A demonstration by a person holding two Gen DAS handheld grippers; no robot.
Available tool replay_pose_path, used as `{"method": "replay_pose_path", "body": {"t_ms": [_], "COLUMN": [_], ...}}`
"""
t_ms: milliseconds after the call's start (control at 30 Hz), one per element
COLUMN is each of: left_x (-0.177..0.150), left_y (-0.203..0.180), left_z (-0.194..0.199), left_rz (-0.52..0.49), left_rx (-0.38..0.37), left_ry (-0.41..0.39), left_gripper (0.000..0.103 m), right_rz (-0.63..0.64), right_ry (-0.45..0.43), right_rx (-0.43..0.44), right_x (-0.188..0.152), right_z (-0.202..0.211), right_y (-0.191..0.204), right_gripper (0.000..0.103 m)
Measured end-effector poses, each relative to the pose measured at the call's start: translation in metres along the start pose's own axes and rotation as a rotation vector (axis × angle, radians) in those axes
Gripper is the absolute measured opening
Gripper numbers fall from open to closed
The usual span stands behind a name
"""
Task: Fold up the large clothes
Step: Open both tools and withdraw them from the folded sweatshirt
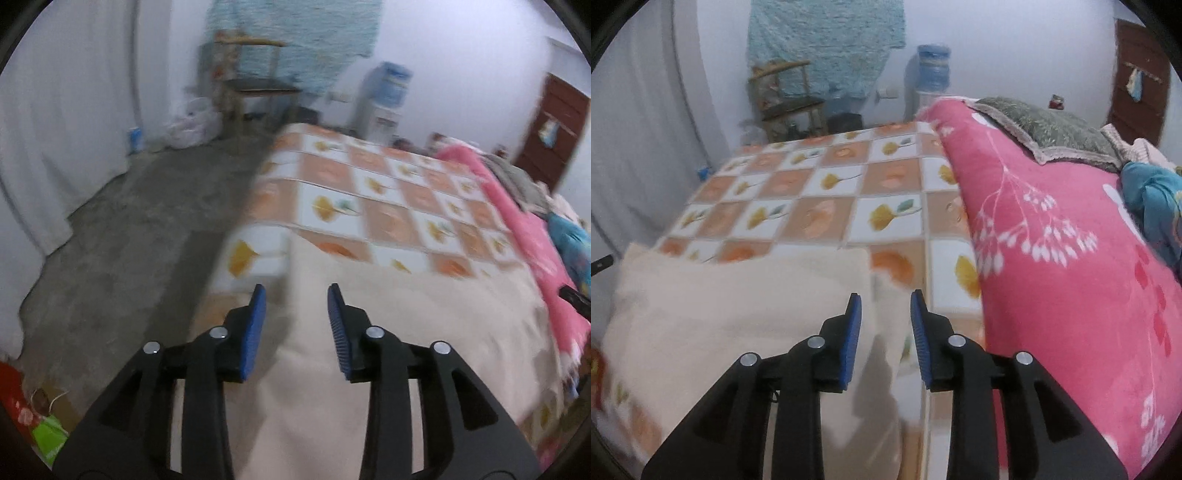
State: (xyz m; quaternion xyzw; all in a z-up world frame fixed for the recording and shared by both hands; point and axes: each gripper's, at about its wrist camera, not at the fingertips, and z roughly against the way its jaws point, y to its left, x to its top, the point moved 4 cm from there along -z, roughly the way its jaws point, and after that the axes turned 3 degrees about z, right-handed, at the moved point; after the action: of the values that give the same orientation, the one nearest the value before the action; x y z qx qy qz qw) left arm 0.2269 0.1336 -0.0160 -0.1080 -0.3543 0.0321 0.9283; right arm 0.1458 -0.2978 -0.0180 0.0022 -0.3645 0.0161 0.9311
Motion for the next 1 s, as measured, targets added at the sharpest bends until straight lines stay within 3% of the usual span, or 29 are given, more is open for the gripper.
{"method": "replay_pose_path", "body": {"t_ms": [133,167,233,333,367,433,533,600,800,1000], "left_x": [-0.04,-0.055,-0.08,-0.088,-0.087,-0.086,-0.09,-0.097,-0.115,-0.126], "left_y": [-0.021,-0.023,-0.018,-0.017,-0.02,-0.033,-0.059,-0.077,-0.119,-0.132], "left_z": [0.004,0.0,-0.016,-0.007,0.0,0.02,0.049,0.068,0.107,0.126], "left_rz": [-0.006,0.003,0.008,-0.013,-0.029,-0.069,-0.124,-0.159,-0.157,-0.144], "left_rx": [-0.141,-0.144,-0.076,-0.013,0.025,0.021,0.0,-0.013,-0.053,0.015], "left_ry": [0.114,0.145,0.212,0.168,0.158,0.112,0.066,0.036,-0.028,-0.065], "left_gripper": [0.045,0.047,0.048,0.046,0.048,0.054,0.071,0.083,0.091,0.092], "right_rz": [-0.022,-0.038,-0.085,-0.214,-0.259,-0.228,-0.157,-0.119,0.008,0.058], "right_ry": [0.064,0.081,0.133,0.21,0.198,0.163,0.09,0.032,-0.1,-0.173], "right_rx": [0.096,0.109,0.093,0.043,0.048,0.006,0.003,-0.006,-0.049,-0.098], "right_x": [-0.039,-0.051,-0.08,-0.114,-0.118,-0.116,-0.113,-0.111,-0.109,-0.118], "right_z": [0.015,0.016,0.014,0.012,0.023,0.047,0.08,0.099,0.135,0.15], "right_y": [0.007,0.006,-0.001,-0.024,-0.028,-0.021,0.005,0.027,0.085,0.124], "right_gripper": [0.028,0.028,0.028,0.028,0.028,0.029,0.054,0.064,0.093,0.097]}}
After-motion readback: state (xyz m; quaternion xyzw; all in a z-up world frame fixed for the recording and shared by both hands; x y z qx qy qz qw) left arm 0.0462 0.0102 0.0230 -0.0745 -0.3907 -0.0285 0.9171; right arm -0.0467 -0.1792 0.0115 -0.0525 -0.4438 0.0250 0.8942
